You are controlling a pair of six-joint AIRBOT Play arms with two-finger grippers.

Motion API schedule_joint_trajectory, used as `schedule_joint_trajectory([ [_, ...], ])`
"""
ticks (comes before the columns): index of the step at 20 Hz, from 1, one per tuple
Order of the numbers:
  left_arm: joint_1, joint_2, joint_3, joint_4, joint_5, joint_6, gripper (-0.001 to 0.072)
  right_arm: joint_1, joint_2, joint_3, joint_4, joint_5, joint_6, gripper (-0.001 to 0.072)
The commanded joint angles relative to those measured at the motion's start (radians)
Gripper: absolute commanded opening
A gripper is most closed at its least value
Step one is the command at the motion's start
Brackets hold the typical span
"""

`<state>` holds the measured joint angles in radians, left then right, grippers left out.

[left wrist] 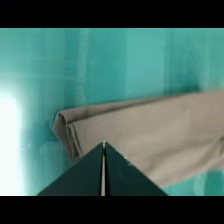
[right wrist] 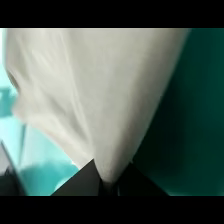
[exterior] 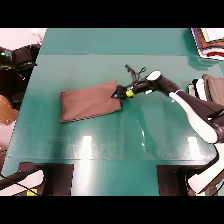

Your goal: Fold the shirts.

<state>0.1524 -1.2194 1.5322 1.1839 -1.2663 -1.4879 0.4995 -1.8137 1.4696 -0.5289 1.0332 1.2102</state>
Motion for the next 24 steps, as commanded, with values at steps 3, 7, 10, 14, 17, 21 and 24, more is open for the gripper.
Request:
schedule_joint_trajectory([
  [3,-0.162,0.0,0.0,-0.005,0.034,0.004,0.0023,-0.279,0.198,0.018,-0.151,-0.027,0.071,0.0014],
  [7,-0.294,0.0,0.0,-0.006,0.097,0.003,0.0024,-0.588,0.341,0.019,-0.206,-0.028,0.075,0.0014],
  [10,-0.352,0.0,0.0,-0.01,0.127,-0.005,0.0024,-0.797,0.393,0.019,-0.206,-0.029,0.071,0.0014],
  [14,-0.405,0.0,0.0,-0.011,0.133,-0.005,0.0024,-0.983,0.398,0.019,-0.204,-0.039,0.052,0.0014],
  [17,-0.409,0.0,0.0,-0.024,0.134,-0.006,0.0024,-1.046,0.397,0.023,-0.196,-0.093,0.023,0.0013],
  [21,-0.409,0.0,0.0,-0.024,0.134,-0.008,0.0024,-1.062,0.364,0.167,-0.198,-0.037,-0.002,0.0013],
  [24,-0.409,0.0,0.0,-0.024,0.133,-0.007,0.0024,-1.063,0.373,0.298,-0.209,0.011,-0.01,0.0013],
])
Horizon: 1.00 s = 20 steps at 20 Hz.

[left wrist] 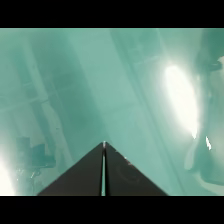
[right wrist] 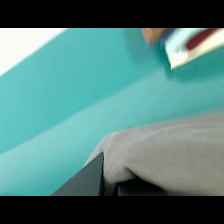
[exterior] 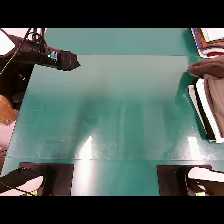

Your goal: Fold the shirts.

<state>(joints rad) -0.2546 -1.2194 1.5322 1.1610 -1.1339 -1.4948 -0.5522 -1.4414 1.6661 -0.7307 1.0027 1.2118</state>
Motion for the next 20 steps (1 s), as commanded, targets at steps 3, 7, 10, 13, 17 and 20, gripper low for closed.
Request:
schedule_joint_trajectory([
  [3,-0.002,0.0,0.0,-0.001,0.0,0.002,0.0024,-0.043,0.032,0.184,-0.007,0.115,-0.011,0.0013],
  [7,-0.002,0.0,0.0,-0.001,0.0,0.002,0.0024,-0.115,0.097,0.144,-0.066,0.221,0.01,0.0014],
  [10,-0.002,0.0,0.0,-0.001,0.0,0.003,0.0024,-0.175,0.188,-0.018,-0.175,0.259,0.018,0.0014],
  [13,-0.002,0.0,0.0,-0.001,0.0,0.003,0.0025,-0.244,0.298,-0.201,-0.313,0.291,0.018,0.0014],
  [17,-0.002,0.0,0.0,0.002,-0.001,0.011,0.0025,-0.33,0.425,-0.428,-0.517,0.318,0.018,0.0016],
  [20,-0.002,0.0,0.0,0.002,-0.001,0.011,0.0025,-0.388,0.479,-0.547,-0.584,0.314,0.018,0.0218],
])
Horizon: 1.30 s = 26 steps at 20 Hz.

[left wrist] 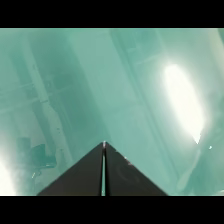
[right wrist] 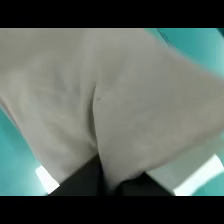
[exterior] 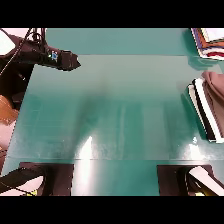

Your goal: Fold the shirts.

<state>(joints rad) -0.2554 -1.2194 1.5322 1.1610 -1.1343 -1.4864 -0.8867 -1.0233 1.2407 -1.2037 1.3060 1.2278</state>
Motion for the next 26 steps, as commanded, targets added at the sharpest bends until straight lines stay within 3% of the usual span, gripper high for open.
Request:
schedule_joint_trajectory([
  [1,-0.001,0.0,0.0,0.002,-0.001,0.003,0.0025,-0.072,0.068,-0.15,-0.107,0.0,0.002,0.0356],
  [2,-0.001,0.0,0.0,0.002,-0.001,0.003,0.0024,-0.086,0.07,-0.174,-0.107,-0.005,0.002,0.0511],
  [3,-0.001,0.0,0.0,0.002,-0.001,0.003,0.0025,-0.094,0.066,-0.18,-0.1,0.0,0.006,0.06],
  [6,-0.001,0.0,0.0,0.002,0.0,0.003,0.0024,-0.06,0.05,-0.132,0.063,-0.006,0.019,0.0602],
  [10,0.0,0.0,0.0,0.01,0.001,0.002,0.0025,0.186,0.013,-0.037,0.341,-0.018,0.021,0.0602],
  [15,0.0,0.0,0.0,0.002,-0.004,0.001,0.0025,0.626,-0.072,0.058,0.396,-0.032,0.021,0.0592],
  [16,0.0,0.0,0.0,0.002,0.0,0.001,0.0025,0.695,-0.091,0.077,0.393,-0.032,0.021,0.0544],
  [19,0.0,0.0,0.0,0.002,0.0,0.001,0.0025,0.863,-0.142,0.143,0.375,-0.03,0.02,0.0102],
  [20,0.0,0.0,0.0,0.002,0.0,0.002,0.0025,0.9,-0.15,0.159,0.358,-0.034,0.019,0.0014],
  [26,0.0,0.0,0.0,0.002,0.0,0.002,0.0025,0.978,-0.148,0.174,0.336,-0.059,0.02,0.0014],
])
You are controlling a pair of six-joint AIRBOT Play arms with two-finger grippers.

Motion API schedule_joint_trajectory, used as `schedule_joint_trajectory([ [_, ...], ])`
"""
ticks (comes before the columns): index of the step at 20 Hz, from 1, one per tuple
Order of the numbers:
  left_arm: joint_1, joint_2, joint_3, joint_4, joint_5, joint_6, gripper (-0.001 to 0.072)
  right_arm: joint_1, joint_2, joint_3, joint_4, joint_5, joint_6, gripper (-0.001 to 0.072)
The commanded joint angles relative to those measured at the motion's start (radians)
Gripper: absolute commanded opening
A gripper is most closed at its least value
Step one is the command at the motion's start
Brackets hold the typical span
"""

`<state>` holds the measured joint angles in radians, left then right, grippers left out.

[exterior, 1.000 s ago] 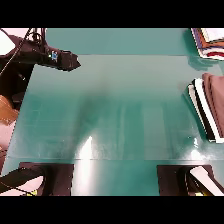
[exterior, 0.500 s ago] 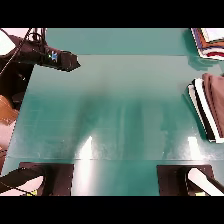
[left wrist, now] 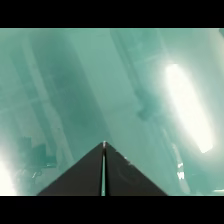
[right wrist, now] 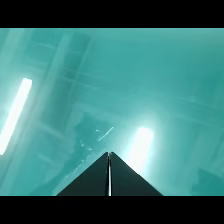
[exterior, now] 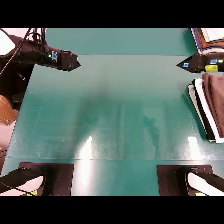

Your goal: Fold the shirts.

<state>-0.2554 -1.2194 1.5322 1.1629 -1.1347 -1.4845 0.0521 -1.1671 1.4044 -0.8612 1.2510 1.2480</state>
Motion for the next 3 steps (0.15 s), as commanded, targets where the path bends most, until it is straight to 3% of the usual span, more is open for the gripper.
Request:
schedule_joint_trajectory([
  [1,0.0,0.0,0.0,0.0,0.001,-0.001,0.0025,0.039,-0.005,0.01,-0.007,0.001,0.0,0.0014],
  [3,0.0,0.0,0.0,0.0,0.001,0.0,0.0025,0.039,-0.005,0.01,-0.007,0.003,0.0,0.0015],
])
